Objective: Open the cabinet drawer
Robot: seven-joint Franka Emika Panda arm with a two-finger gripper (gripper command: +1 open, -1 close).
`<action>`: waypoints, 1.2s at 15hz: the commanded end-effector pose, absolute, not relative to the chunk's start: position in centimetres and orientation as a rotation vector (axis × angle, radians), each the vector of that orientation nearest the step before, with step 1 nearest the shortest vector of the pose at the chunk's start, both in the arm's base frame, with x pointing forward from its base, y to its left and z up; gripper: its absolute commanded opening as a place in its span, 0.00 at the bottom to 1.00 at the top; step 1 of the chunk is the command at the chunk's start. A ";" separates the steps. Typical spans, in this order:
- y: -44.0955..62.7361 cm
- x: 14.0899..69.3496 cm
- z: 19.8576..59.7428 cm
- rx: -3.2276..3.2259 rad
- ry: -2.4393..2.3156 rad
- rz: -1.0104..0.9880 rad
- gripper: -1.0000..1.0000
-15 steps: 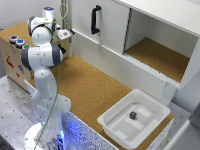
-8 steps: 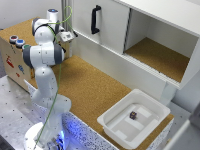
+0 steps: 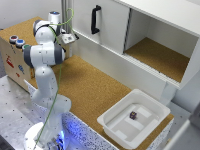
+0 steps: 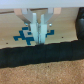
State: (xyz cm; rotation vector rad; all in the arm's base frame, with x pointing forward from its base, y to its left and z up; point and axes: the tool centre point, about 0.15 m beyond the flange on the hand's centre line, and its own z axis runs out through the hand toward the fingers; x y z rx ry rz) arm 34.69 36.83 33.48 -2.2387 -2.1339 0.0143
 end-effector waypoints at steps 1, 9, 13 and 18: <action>33.3 35.1 32.3 -2.312 -2.122 0.002 0.00; 28.2 34.9 31.6 -2.367 -2.082 0.033 0.00; 25.2 34.7 31.1 -2.392 -2.048 0.055 0.00; 21.7 35.2 31.7 -2.445 -1.984 0.038 0.00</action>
